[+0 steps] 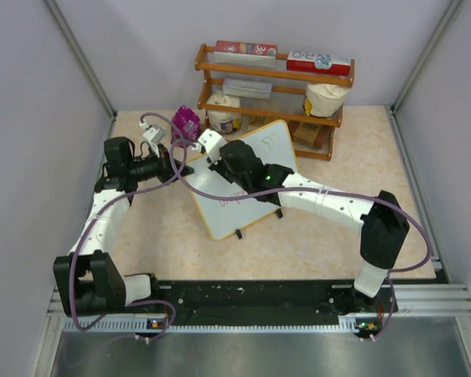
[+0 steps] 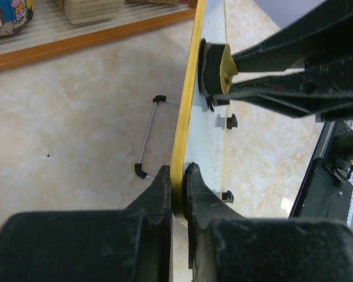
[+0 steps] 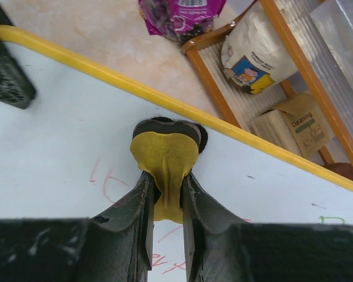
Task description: Erase the whiteboard
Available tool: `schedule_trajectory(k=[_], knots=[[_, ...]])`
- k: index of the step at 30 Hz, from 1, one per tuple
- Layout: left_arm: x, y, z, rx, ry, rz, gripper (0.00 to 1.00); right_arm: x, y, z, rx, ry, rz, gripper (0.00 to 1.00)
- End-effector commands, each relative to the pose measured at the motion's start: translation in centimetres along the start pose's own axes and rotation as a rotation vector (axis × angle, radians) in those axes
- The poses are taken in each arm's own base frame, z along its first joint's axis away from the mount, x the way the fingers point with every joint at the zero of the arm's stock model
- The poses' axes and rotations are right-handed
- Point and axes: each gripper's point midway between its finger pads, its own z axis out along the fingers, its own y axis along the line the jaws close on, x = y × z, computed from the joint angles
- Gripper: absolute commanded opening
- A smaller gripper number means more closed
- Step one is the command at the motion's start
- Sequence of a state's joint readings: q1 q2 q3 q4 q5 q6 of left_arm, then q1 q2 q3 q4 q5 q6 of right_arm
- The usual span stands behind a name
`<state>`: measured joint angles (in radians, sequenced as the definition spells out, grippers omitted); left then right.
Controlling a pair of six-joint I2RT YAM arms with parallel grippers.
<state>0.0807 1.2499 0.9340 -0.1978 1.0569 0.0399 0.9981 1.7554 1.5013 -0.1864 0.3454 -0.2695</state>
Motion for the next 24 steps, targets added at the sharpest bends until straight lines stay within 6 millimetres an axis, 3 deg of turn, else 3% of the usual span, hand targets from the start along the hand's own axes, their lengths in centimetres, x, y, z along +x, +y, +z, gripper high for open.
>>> schedule_trajectory(k=[1,5,8,15,24], knots=[[1.3,0.6,-0.1,-0.038,0.029,0.153,0.0,1.0,-5.6,-0.6,0.152,0.019,0.036,0.0],[1.2,0.6,-0.1,-0.036,0.028,0.157,0.0,1.6,-5.8,-0.8,0.148,0.031,0.036,0.0],[1.2,0.6,-0.1,-0.038,0.027,0.155,0.0,1.7,-4.9,-0.6,0.108,0.04,0.059,0.0],[1.1,0.7,-0.1,-0.041,0.026,0.149,0.0,3.0,0.1,0.3,-0.005,0.072,0.039,0.0],[1.0,0.7,-0.1,-0.042,0.023,0.152,0.0,2.8,6.1,0.3,-0.125,0.063,-0.001,0.0]])
